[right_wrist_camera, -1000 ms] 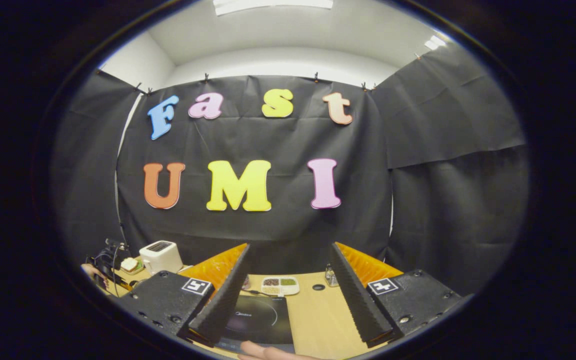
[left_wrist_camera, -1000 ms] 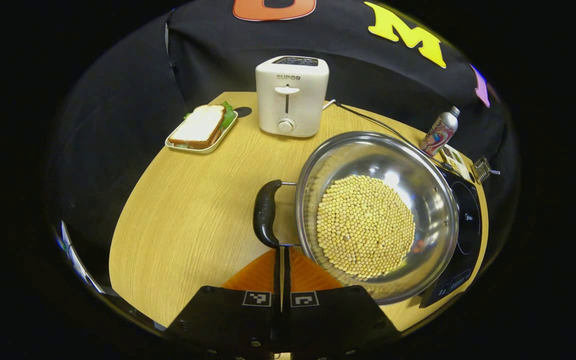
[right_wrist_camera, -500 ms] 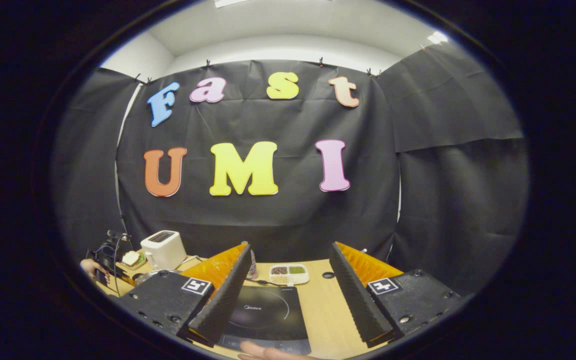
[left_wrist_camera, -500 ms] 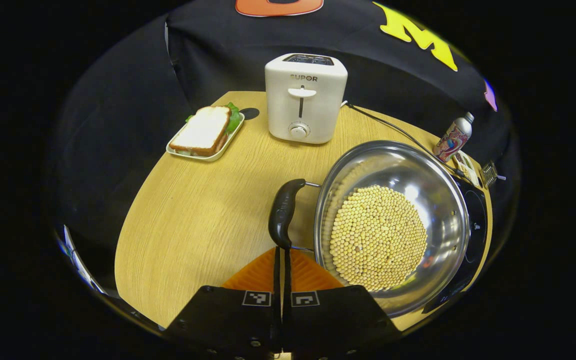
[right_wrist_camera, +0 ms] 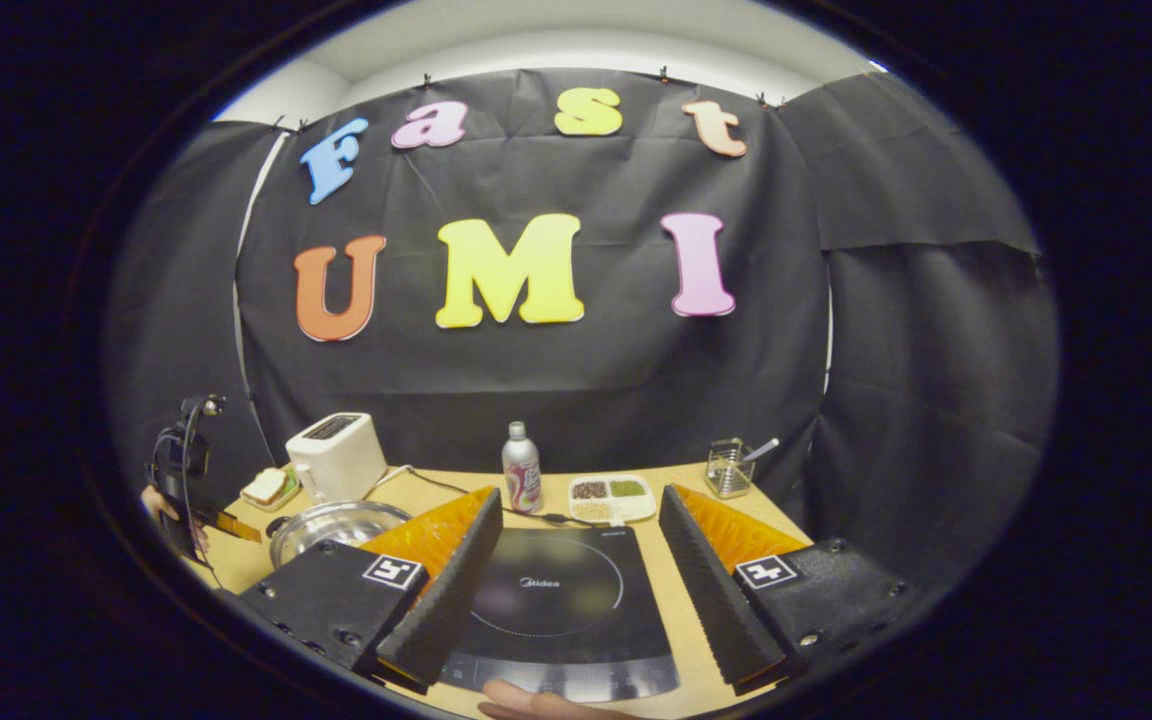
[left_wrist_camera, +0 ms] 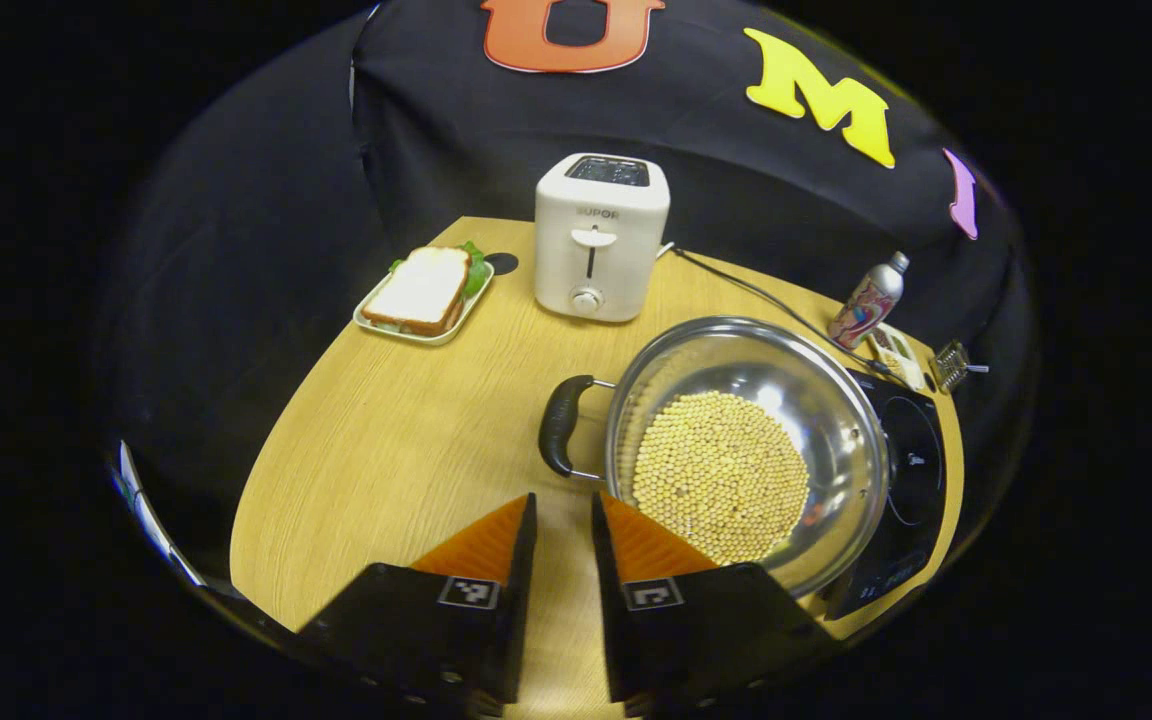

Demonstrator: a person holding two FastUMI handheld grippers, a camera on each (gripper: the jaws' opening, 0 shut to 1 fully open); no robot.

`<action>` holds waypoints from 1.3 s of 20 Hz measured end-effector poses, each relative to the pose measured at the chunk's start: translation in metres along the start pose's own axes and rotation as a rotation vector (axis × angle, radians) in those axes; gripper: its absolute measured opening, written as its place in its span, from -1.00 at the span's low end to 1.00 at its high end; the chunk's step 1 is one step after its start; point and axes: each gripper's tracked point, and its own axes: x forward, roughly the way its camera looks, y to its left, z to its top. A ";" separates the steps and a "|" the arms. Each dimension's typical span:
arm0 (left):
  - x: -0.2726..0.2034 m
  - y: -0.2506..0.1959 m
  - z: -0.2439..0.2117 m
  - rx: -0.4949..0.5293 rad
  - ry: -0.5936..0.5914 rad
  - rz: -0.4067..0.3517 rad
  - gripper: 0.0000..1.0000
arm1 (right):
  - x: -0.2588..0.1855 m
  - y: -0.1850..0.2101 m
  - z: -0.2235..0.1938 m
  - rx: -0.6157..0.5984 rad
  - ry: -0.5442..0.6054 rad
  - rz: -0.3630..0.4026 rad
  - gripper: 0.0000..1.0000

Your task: First push the handle of the pot to place it horizontally, then grasp the pot with both hands and set it on the induction cooktop.

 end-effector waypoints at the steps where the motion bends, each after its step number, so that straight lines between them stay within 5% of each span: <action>1: -0.007 -0.002 0.006 0.008 -0.033 -0.001 0.10 | 0.006 0.006 -0.009 0.002 0.022 0.012 0.96; 3: -0.018 -0.005 0.018 0.036 -0.105 0.001 0.55 | 0.019 0.019 -0.026 -0.001 0.063 0.028 0.94; 4: -0.023 -0.009 0.021 0.053 -0.128 -0.009 0.43 | 0.025 0.026 -0.033 -0.008 0.081 0.035 0.96; 6: -0.026 -0.013 0.025 0.081 -0.162 -0.019 0.95 | 0.037 0.040 -0.048 -0.033 0.109 0.057 0.94; 11: -0.014 -0.007 0.034 0.135 -0.254 0.010 0.96 | 0.060 0.070 -0.082 -0.048 0.174 0.112 0.96; 14: -0.001 -0.009 0.037 0.100 -0.269 -0.034 0.96 | 0.078 0.083 -0.103 -0.045 0.215 0.134 0.98; 26: 0.073 0.001 0.032 0.150 -0.231 -0.051 0.96 | 0.133 0.144 -0.178 -0.006 0.394 0.172 0.96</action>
